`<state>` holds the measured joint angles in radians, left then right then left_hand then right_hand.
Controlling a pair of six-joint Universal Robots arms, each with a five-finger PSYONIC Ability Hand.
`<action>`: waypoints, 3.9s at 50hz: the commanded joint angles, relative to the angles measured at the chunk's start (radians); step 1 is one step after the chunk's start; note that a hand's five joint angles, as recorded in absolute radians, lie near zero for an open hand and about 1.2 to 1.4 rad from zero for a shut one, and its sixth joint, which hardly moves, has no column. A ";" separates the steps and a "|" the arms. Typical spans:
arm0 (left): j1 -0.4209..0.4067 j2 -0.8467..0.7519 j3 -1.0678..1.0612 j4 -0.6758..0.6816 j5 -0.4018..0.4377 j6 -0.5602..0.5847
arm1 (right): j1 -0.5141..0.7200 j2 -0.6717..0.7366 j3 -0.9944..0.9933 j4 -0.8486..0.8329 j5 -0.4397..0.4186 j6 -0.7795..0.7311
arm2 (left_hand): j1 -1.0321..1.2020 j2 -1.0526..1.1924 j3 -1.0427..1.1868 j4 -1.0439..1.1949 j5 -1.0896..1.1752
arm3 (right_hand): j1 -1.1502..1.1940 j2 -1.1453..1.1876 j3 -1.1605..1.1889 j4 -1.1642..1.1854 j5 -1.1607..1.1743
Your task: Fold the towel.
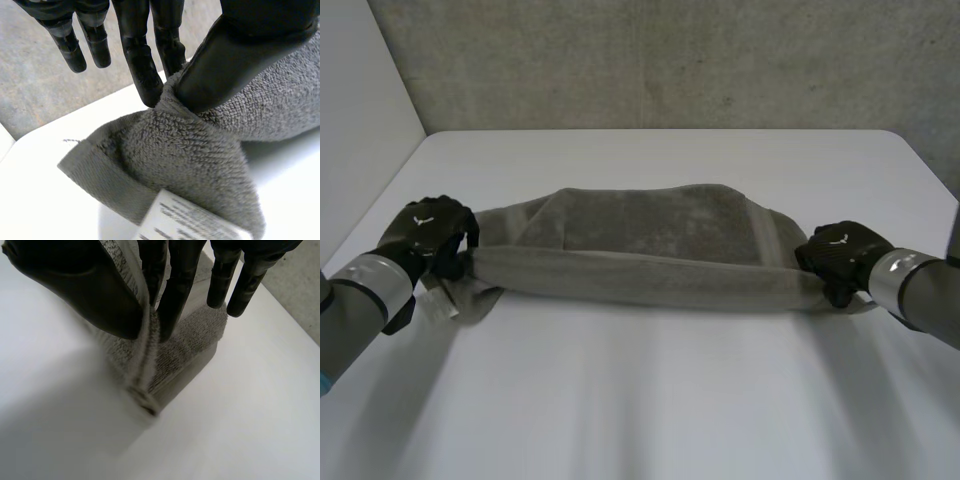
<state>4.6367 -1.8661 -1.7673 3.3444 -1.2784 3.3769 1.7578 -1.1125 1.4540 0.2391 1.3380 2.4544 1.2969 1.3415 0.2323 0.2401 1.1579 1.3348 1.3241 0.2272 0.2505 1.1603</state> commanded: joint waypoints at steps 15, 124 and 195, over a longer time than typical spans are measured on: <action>-0.163 -0.248 1.017 -0.033 -0.113 0.021 | 0.065 0.083 -0.712 -0.520 -0.011 0.219 | 0.099 0.055 -0.058 -0.066 0.064 | 0.061 0.072 -0.053 -0.076 0.061; 0.076 0.031 -0.279 0.247 0.099 0.340 | -0.136 -0.214 0.350 -0.415 -0.227 0.110 | 0.099 0.055 -0.058 -0.066 0.064 | 0.061 0.072 -0.053 -0.076 0.061; 0.004 -0.412 0.423 0.069 0.083 0.275 | -0.087 0.292 -0.380 -0.155 -0.221 0.066 | -0.552 -0.597 -0.058 -0.066 -0.588 | 0.061 0.072 -0.053 -0.076 0.061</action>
<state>4.6560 -2.2186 -1.3947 3.4266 -1.1899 3.6323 1.6648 -0.8838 1.1208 0.0941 1.1085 2.5201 0.7845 0.7991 0.2323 0.2401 0.6041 1.3353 1.3340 0.2272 0.2505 1.1830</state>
